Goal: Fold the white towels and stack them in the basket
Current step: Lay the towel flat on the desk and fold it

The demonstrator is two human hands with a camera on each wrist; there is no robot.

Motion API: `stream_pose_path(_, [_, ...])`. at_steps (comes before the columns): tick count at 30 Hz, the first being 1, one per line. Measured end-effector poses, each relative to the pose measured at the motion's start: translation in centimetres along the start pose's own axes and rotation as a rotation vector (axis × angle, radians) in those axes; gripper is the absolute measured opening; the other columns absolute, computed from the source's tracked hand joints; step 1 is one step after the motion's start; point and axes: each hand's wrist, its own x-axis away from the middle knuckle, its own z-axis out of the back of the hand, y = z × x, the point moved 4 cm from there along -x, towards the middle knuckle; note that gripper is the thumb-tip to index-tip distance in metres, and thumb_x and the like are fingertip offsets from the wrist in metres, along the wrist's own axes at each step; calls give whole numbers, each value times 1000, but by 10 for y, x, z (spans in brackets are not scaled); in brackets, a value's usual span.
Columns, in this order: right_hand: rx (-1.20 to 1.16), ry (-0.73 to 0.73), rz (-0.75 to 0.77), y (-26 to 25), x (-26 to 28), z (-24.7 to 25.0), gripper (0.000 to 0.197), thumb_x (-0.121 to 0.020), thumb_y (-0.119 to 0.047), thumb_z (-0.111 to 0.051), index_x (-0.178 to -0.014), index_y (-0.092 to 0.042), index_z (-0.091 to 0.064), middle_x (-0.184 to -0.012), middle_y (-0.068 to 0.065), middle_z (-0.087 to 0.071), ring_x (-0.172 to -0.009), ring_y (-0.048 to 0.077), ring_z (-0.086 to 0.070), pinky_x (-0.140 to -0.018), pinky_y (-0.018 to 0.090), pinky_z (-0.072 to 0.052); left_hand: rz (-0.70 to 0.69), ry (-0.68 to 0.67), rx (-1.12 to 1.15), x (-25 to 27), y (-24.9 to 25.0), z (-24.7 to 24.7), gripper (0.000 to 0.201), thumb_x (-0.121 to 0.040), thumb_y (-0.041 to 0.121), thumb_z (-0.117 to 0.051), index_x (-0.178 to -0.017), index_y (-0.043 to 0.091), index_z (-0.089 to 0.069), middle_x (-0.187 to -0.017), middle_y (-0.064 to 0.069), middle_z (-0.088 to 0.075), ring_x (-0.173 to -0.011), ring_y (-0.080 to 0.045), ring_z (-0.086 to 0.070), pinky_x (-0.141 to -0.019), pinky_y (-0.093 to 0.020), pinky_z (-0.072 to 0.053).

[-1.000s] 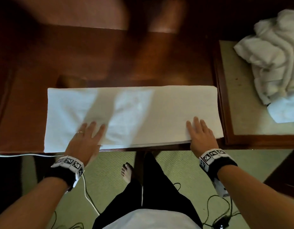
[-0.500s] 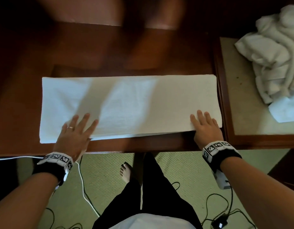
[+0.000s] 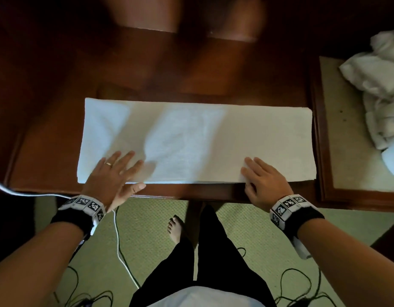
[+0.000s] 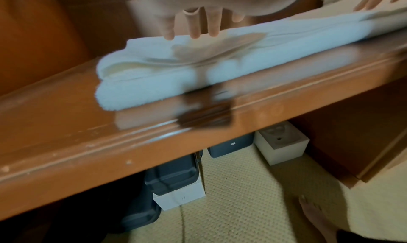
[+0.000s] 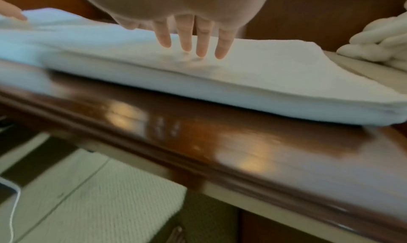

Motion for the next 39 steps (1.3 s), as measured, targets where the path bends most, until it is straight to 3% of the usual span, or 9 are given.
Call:
stream_pose_path(4, [-75, 23, -205, -14, -28, 3, 57, -98, -43, -29, -149, -20, -38, -160, 9, -27, -145, 33, -28, -114, 50, -34, 97, 60, 29, -2, -8, 0, 75, -98, 66, -6, -161, 26, -13, -167, -7, -15, -151, -35, -23, -117, -60, -28])
stream_pose_path(9, [-69, -211, -374, -21, -29, -15, 70, -99, -51, -33, -157, -32, 3, -164, 0, 16, -152, 26, 8, -121, 51, -13, 352, 4, 35, 14, -51, -12, 81, -96, 71, -12, -160, 26, 7, -167, -8, 17, -154, -34, -4, -116, -65, -20])
stream_pose_path(15, [-115, 39, -374, -28, -51, 20, 71, -85, -55, -34, -148, -23, -37, -162, 6, -22, -144, 32, -26, -109, 50, -31, 333, 102, 69, -34, -7, 29, 74, -95, 51, -48, -157, 18, -22, -166, -14, -12, -153, -33, -12, -122, -60, -10])
stream_pose_path(20, [-12, -31, -318, -36, -83, 1, 67, -97, -58, -28, -156, -33, -9, -166, 5, 8, -151, 35, 2, -117, 55, -17, 115, 100, 62, -92, 88, 21, 78, -96, 68, -17, -160, 28, 2, -169, -10, 3, -154, -35, -4, -120, -62, -11])
stream_pose_path(25, [-66, -58, -470, 32, -43, -20, 67, -96, -68, -15, -154, -43, 10, -162, -1, 24, -150, 22, 20, -119, 53, 3, 191, 61, 76, -114, 112, 5, 82, -91, 80, -6, -157, 36, 17, -166, -4, 23, -153, -35, 16, -116, -70, -2])
stream_pose_path(28, [-120, 6, -705, 94, -1, -8, 67, -98, -64, -22, -156, -37, -3, -165, 1, 11, -152, 20, 9, -120, 54, -7, 201, 66, 85, -114, 111, 5, 83, -89, 82, -4, -157, 38, 16, -166, -2, 22, -153, -35, 16, -116, -70, -1])
stream_pose_path(33, [-176, 265, -684, 130, 1, 15, 46, -93, -23, -56, -139, -15, -50, -152, 13, -37, -134, 35, -34, -101, 51, -33, 227, 58, 100, -117, 107, 9, 86, -85, 85, -5, -157, 41, 14, -166, 2, 21, -154, -33, 13, -117, -68, -3])
stream_pose_path(36, [-335, 349, -831, 144, -7, 25, 47, -86, -10, -59, -133, -8, -53, -135, 20, -45, -118, 42, -44, -96, 49, -41, 253, 46, 108, -117, 98, 15, 88, -82, 88, -6, -156, 44, 11, -168, 4, 16, -154, -32, 9, -117, -68, -8])
stream_pose_path(39, [-463, 211, -946, 156, -18, 26, 52, -86, -16, -61, -135, -8, -48, -131, 19, -48, -117, 39, -50, -94, 41, -42, 288, 43, 120, -118, 92, 22, 90, -79, 90, -6, -156, 46, 10, -168, 6, 14, -155, -31, 5, -116, -68, -12])
